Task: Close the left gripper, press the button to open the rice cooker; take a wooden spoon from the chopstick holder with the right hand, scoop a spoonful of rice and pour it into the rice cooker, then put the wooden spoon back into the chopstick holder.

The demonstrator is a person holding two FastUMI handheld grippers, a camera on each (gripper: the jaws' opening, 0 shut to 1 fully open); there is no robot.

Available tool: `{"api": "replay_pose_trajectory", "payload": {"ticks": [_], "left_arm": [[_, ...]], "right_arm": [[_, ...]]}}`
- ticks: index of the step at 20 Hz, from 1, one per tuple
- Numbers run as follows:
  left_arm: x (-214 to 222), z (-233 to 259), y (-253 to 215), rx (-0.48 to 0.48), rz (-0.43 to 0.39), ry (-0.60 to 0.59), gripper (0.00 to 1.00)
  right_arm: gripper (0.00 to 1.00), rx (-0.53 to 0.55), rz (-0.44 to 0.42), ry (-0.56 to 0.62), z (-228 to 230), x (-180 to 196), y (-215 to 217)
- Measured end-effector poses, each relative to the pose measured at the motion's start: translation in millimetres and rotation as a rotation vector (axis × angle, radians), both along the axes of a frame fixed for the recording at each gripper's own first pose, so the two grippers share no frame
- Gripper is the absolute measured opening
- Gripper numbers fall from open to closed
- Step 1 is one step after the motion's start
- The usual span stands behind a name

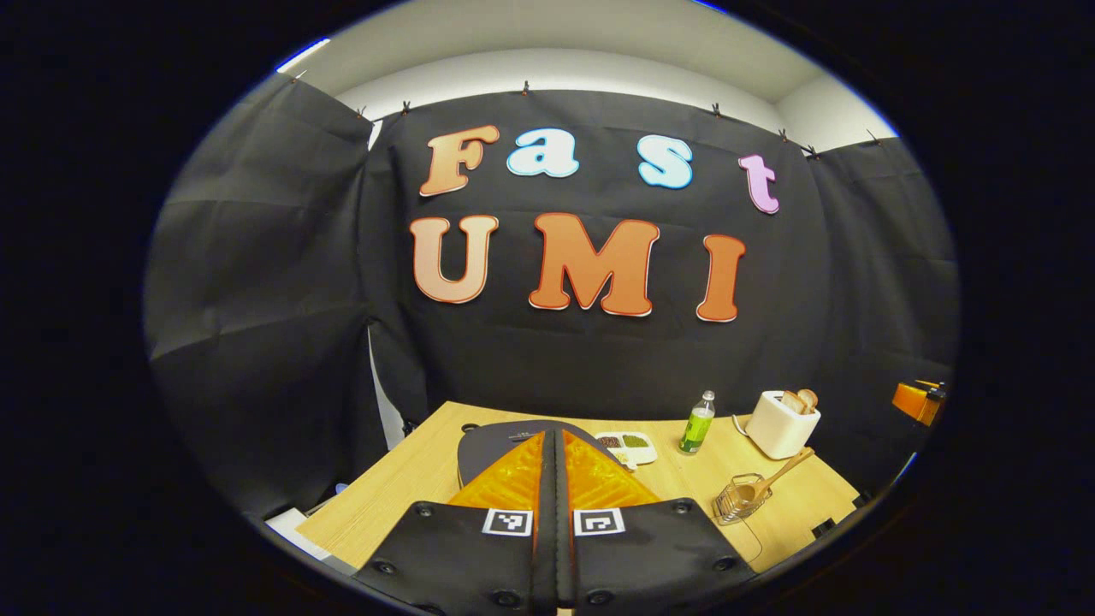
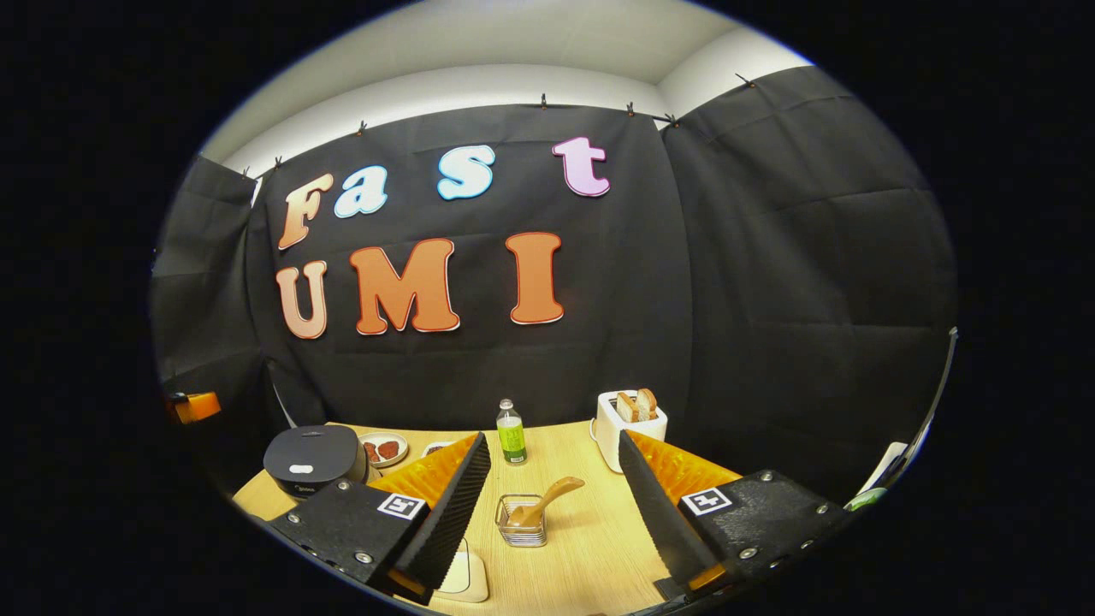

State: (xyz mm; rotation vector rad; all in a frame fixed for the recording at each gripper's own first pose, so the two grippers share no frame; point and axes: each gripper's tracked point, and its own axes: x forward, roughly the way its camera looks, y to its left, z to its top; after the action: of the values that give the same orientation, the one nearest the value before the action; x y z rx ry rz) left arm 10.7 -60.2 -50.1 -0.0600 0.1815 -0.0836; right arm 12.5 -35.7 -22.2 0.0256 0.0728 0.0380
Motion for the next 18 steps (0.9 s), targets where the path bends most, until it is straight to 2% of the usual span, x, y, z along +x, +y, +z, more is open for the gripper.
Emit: {"api": "replay_pose_trajectory", "payload": {"ticks": [6,12,13,14,15,18], "left_arm": [[42.9,-44.7,-27.6,0.010,-0.067,0.093,0.04],[65.8,-101.2,-49.6,0.023,-0.116,0.220,0.04],[68.1,-109.2,-50.8,0.026,-0.118,0.235,0.04],[71.5,-116.2,-48.0,0.032,-0.110,0.251,0.08],[73.3,-122.2,-47.2,0.038,-0.106,0.264,0.04],[78.1,-135.8,-39.1,0.057,-0.086,0.297,0.04]], "right_arm": [[0.94,0.001,-0.041,0.025,-8.6,3.6,-13.2],[0.93,-0.015,-0.101,0.055,-17.5,3.4,-33.6],[0.93,-0.015,-0.110,0.061,-18.9,3.0,-36.1],[0.93,-0.015,-0.116,0.066,-21.3,3.3,-38.8],[0.93,-0.014,-0.123,0.072,-23.0,3.0,-40.7],[0.94,-0.013,-0.135,0.087,-28.3,1.6,-44.4]]}}
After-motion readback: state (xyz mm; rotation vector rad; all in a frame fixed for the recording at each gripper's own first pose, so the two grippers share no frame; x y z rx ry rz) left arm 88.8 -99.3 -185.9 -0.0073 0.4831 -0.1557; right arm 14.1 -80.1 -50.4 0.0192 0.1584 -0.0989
